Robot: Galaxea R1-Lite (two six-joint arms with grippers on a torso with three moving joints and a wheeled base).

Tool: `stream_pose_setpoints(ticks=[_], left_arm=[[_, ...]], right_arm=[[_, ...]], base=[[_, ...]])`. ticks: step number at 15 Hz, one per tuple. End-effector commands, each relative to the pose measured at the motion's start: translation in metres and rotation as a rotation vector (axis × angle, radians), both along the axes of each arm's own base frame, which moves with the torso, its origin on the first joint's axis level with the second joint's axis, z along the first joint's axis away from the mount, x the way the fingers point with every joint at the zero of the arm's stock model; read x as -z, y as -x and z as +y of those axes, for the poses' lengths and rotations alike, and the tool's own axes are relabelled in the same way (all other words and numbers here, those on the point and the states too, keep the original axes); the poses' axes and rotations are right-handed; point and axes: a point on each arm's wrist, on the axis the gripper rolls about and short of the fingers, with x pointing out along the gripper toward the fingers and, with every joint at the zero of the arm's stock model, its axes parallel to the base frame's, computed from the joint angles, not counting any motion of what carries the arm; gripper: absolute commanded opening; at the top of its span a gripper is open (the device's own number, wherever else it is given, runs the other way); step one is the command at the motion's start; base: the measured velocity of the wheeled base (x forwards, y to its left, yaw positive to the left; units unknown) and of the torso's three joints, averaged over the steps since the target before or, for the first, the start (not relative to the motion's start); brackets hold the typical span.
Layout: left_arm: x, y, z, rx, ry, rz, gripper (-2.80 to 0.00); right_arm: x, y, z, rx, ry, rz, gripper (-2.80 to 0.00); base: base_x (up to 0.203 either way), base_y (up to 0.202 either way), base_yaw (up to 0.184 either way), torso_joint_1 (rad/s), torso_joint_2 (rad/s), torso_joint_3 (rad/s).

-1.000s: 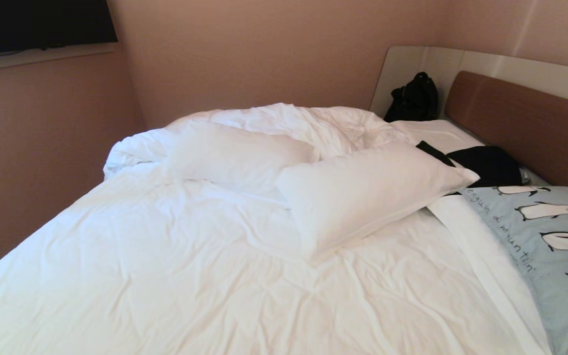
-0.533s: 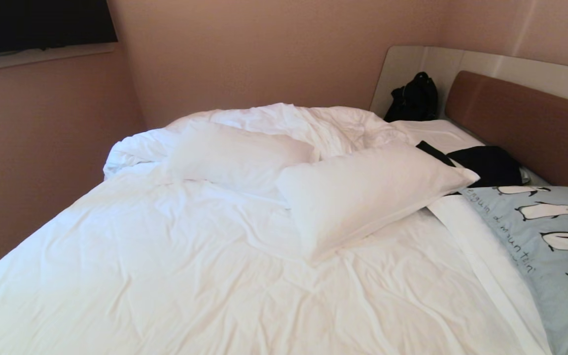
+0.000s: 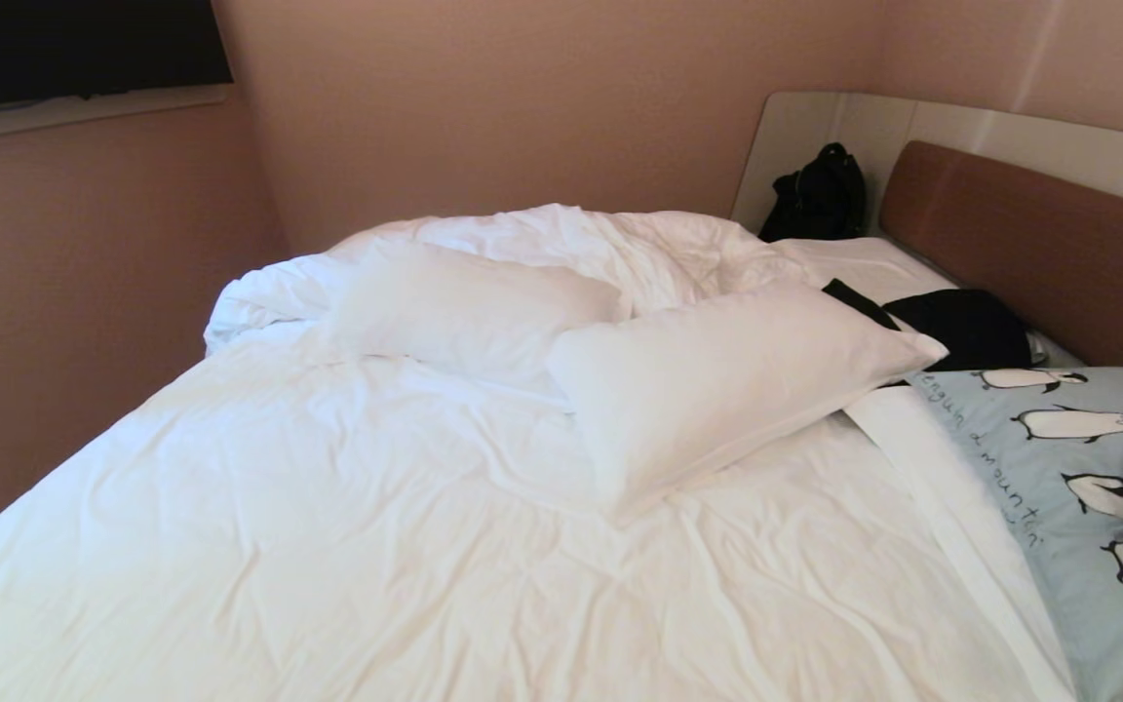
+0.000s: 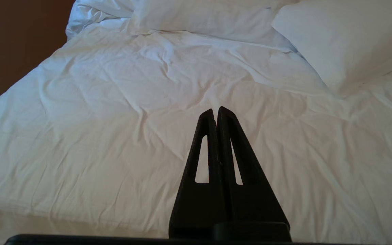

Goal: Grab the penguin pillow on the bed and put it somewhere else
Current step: Pick up the pillow

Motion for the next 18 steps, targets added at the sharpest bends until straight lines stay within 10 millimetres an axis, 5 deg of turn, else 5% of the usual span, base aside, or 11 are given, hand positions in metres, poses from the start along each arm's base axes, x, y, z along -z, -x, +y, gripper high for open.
stream_pose_setpoints(ticks=[1,9,10,18], left_arm=[[0.0,0.0,0.0,0.0,0.0,-0.001,-2.8],[0.0,0.0,0.0,0.0,0.0,-0.001,-2.8],[0.0,0.0,0.0,0.0,0.0,-0.001,-2.8],[0.0,0.0,0.0,0.0,0.0,-0.001,-2.8]], right_arm=[[0.016,-0.002,0.0,-0.013,-0.02,0.032,0.0],[0.032,-0.009,0.004,-0.037,-0.042,0.059,0.0],[0.032,-0.009,0.004,-0.037,-0.041,0.059,-2.8],[0.02,-0.011,0.006,-0.043,-0.008,0.029,-2.8]], base=[[0.0,0.0,0.0,0.0,0.0,0.0],[0.0,0.0,0.0,0.0,0.0,0.0],[0.0,0.0,0.0,0.0,0.0,0.0],[0.0,0.0,0.0,0.0,0.0,0.0]])
